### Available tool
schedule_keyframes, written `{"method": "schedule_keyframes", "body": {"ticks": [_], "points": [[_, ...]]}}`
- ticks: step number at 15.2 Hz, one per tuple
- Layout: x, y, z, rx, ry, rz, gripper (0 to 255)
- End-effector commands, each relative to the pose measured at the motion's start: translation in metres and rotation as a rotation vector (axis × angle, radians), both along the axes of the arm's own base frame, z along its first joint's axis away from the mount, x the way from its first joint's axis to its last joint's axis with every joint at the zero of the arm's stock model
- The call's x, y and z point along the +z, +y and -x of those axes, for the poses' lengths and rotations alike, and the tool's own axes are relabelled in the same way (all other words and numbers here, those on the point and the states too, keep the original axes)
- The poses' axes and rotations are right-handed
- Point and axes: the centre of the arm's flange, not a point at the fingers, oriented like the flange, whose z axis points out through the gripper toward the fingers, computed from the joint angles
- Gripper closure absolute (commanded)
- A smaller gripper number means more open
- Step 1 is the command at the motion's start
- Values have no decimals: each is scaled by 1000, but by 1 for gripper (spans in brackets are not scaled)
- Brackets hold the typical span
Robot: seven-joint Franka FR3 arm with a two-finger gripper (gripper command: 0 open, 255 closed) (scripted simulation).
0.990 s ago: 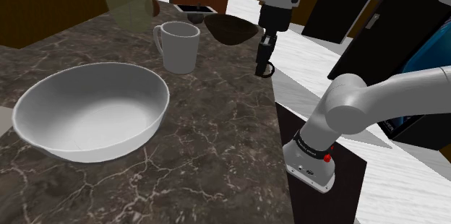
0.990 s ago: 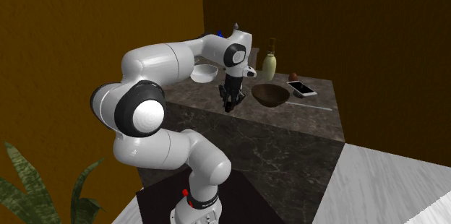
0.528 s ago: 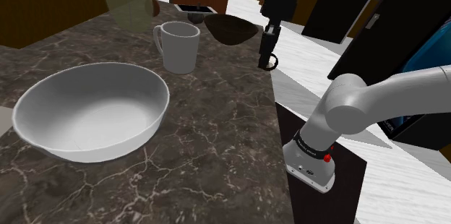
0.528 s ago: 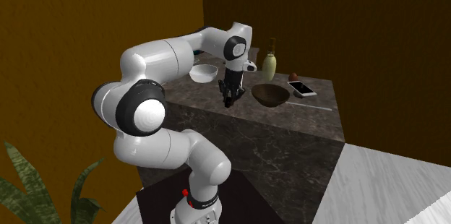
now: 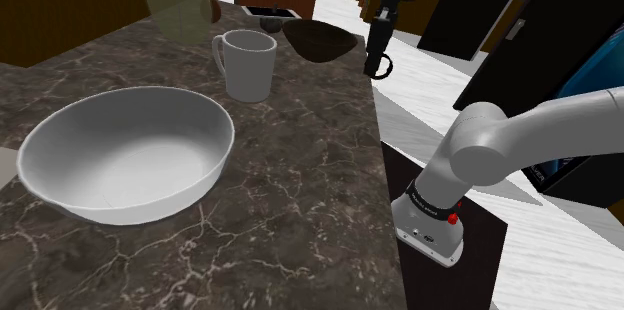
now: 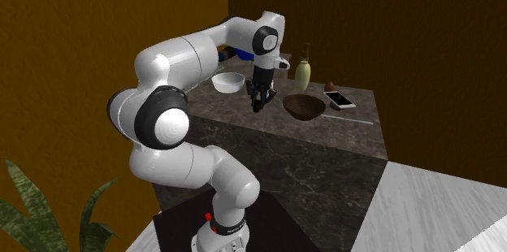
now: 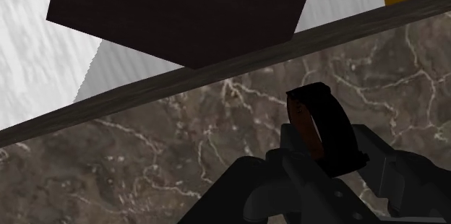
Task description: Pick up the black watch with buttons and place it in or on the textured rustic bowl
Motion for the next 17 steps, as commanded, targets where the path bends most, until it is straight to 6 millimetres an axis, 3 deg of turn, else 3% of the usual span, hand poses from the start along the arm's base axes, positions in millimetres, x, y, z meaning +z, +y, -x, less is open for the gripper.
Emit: {"method": "schedule_keyframes", "body": {"ticks": [1,15,17], "points": [[11,0,1,0,0,0,255],[82,0,1,0,0,0,255],[82,-8,-24,0,0,0,255]]}}
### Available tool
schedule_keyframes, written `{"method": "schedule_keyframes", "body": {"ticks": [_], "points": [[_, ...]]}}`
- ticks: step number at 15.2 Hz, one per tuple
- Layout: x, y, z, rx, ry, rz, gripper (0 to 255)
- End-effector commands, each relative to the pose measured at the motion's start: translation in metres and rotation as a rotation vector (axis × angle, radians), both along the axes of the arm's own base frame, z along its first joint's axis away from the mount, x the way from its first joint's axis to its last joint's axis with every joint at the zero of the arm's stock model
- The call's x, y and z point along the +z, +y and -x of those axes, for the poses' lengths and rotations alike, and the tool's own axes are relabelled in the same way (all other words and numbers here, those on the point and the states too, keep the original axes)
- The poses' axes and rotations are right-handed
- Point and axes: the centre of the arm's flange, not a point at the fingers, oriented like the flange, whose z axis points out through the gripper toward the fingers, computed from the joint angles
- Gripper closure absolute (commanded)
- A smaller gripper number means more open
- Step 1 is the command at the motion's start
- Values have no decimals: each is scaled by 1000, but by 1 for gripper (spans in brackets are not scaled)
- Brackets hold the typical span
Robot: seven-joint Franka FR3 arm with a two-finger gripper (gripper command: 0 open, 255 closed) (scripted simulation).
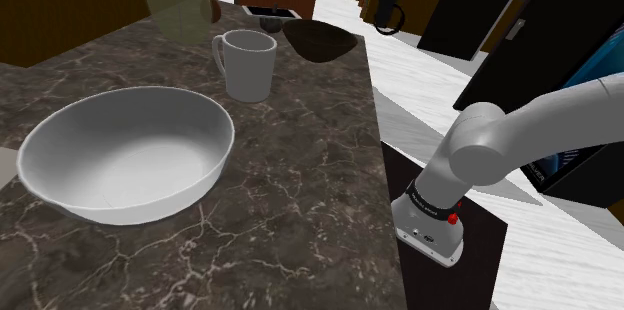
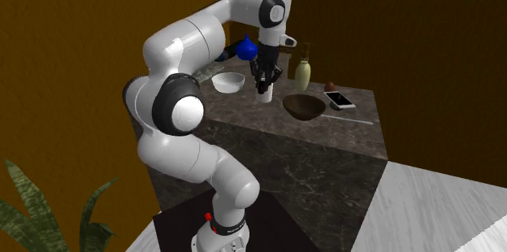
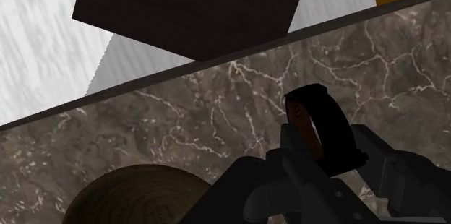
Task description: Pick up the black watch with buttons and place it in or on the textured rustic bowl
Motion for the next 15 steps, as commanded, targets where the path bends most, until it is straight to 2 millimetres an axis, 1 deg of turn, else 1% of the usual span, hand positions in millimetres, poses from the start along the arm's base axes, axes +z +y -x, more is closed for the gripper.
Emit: {"method": "schedule_keyframes", "body": {"ticks": [1,13,14,15], "points": [[2,-6,-21,0,0,0,255],[3,-55,-172,0,0,0,255],[3,-58,-181,0,0,0,255],[-3,-58,-181,0,0,0,255]]}}
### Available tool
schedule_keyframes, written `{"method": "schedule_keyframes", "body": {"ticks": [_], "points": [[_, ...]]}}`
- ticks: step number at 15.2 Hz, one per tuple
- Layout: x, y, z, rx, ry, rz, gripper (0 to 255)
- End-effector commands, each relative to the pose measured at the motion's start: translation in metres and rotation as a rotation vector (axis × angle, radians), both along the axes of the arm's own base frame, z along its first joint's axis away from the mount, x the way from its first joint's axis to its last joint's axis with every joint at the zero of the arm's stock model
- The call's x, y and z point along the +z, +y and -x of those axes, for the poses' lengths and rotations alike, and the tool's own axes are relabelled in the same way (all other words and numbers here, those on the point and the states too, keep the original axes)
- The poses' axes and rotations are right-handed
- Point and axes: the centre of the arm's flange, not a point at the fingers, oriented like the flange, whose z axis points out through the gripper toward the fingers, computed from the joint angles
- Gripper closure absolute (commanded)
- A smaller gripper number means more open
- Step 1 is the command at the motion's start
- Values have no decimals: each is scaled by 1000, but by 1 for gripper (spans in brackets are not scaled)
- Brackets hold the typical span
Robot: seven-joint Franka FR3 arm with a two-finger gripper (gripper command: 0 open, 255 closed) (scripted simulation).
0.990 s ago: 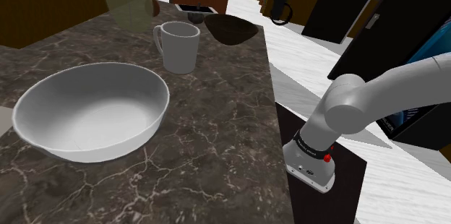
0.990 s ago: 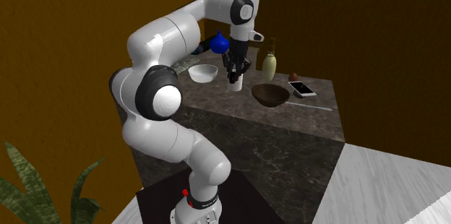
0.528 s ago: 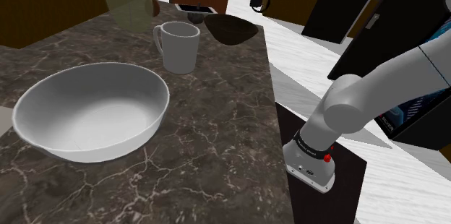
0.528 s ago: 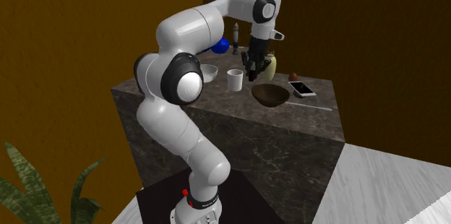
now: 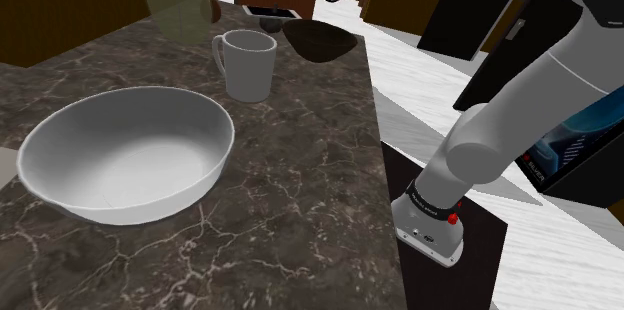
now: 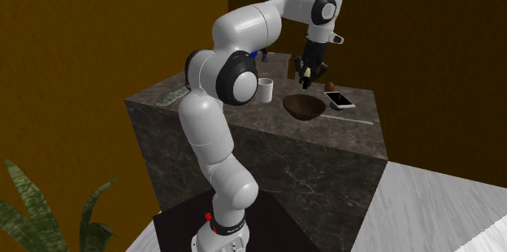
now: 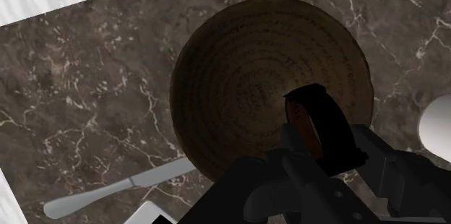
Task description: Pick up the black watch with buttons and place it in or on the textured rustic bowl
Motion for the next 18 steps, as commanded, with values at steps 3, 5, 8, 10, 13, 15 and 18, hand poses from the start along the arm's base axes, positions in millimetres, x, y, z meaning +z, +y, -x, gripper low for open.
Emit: {"method": "schedule_keyframes", "body": {"ticks": [3,5,8,10,13,15,18], "points": [[-18,-1,-6,0,0,0,255],[-29,-1,-6,0,0,0,255],[-44,-1,-6,0,0,0,255],[-55,-1,-6,0,0,0,255],[-68,-1,-6,0,0,0,255],[-68,-1,-6,0,0,0,255],[-68,-1,-6,0,0,0,255]]}}
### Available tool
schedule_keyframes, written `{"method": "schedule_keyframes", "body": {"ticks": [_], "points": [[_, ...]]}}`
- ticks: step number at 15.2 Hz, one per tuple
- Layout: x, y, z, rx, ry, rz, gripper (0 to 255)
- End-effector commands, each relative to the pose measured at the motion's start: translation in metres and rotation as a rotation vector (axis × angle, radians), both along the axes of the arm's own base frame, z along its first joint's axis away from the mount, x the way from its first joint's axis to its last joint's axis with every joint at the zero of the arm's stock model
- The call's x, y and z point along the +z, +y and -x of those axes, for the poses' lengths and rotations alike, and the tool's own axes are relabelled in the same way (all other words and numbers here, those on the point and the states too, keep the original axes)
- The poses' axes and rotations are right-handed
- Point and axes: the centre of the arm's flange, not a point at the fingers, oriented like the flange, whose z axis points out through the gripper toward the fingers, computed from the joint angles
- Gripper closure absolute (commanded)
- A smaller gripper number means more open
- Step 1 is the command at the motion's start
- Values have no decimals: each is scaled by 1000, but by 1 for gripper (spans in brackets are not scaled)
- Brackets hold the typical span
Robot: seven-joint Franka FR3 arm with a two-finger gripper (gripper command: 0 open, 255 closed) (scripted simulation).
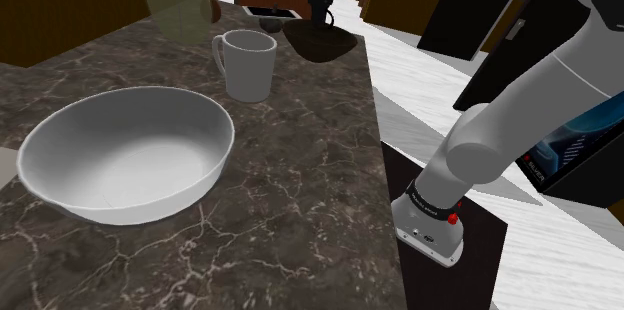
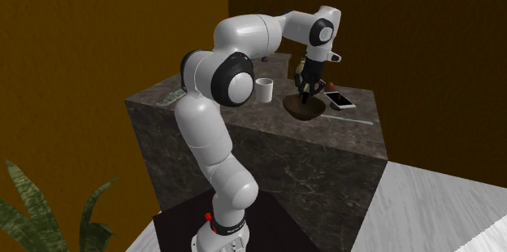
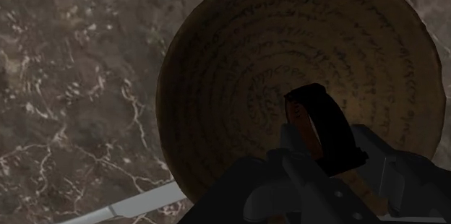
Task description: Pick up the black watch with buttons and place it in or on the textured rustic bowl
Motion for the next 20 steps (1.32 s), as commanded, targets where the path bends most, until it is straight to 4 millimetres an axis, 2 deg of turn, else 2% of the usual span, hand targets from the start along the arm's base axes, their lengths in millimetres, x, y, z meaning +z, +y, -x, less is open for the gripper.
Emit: {"method": "schedule_keyframes", "body": {"ticks": [1,2,3,8,12,20], "points": [[0,0,0,0,0,0,255],[0,0,0,0,0,0,255],[0,0,0,0,0,0,0],[0,0,0,0,0,0,0],[49,-4,-7,0,0,0,0],[49,-4,-7,0,0,0,0]]}}
